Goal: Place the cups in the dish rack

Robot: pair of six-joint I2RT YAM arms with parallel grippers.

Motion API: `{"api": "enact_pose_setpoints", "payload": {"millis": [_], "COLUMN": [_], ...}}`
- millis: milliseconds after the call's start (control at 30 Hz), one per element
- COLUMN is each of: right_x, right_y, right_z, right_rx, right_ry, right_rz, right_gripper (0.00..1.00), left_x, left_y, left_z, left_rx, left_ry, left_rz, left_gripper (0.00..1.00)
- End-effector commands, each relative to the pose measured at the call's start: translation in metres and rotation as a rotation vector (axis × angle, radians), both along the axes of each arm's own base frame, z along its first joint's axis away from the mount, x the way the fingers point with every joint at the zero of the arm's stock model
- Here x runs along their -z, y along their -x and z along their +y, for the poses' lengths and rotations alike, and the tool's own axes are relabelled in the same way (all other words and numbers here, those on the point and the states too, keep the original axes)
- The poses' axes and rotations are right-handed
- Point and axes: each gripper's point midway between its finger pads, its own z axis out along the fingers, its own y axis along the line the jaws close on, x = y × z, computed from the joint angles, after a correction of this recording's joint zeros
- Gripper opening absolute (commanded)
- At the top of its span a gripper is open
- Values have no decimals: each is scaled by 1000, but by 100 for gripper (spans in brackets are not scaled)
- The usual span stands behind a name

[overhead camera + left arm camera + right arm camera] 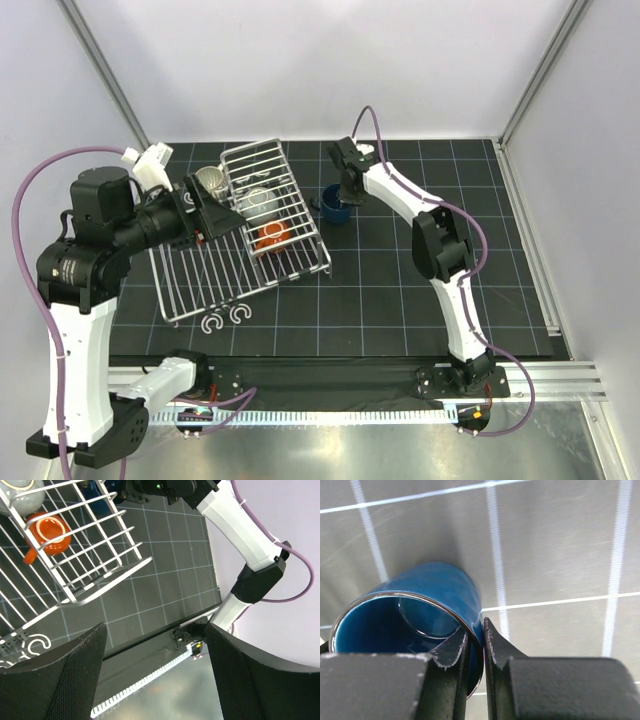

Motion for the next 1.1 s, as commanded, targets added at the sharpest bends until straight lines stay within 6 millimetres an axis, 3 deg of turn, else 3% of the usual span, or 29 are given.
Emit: {"api": "enact_pose_setpoints", "payload": {"millis": [0,67,100,133,233,300,333,400,433,500,533,567,600,633,667,767,900,1067], "right_x": [-75,-89,-118,-121,-170,-182,-215,-228,-257,-275,-308,-320,-329,-358,-368,-398,-423,-433], "right_y": [-13,-11,-8,-5,13,23,36,52,67,86,107,117,128,150,161,188,212,232], "right_z": [-41,-52,-59,-65,-77,-76,-80,-75,-76,-70,-72,-71,-59,-67,-64,-74,-73,-66], "right_rx": [33,26,24,1,-31,-68,-81,-135,-161,-226,-258,-292,-365,-377,-414,-422,-474,-554], "right_ry": [57,70,58,78,69,35,5,-55,-99,-177,-231,-258,-319,-351,-392,-435,-494,-561], "right_rz": [-165,-199,-255,-268,-372,-415,-490,-537,-608,-680,-771,-820,-876,-974,-1011,-1132,-1213,-1276], "right_gripper": [4,4,4,4,4,4,4,4,4,4,4,4,4,4,4,4,4,4], "left_x": [-17,-24,-27,-29,-39,-55,-54,-73,-74,-80,-89,-94,-95,-104,-109,-119,-122,-120], "left_y": [7,6,5,4,0,-1,-3,-3,-5,-5,-4,6,2,4,14,17,22,21], "left_z": [-7,-14,-16,-19,-32,-43,-46,-54,-58,-70,-75,-88,-98,-107,-120,-145,-164,-185], "left_rx": [15,30,33,36,69,113,123,167,182,221,248,305,323,354,416,483,528,551], "left_ry": [60,113,134,154,260,359,390,478,500,540,551,556,568,583,597,667,702,751], "left_rz": [1,24,32,43,101,106,127,116,127,171,158,170,203,181,189,223,265,346], "left_gripper": [78,77,77,77,77,77,77,78,78,79,79,80,80,81,81,81,81,81]}}
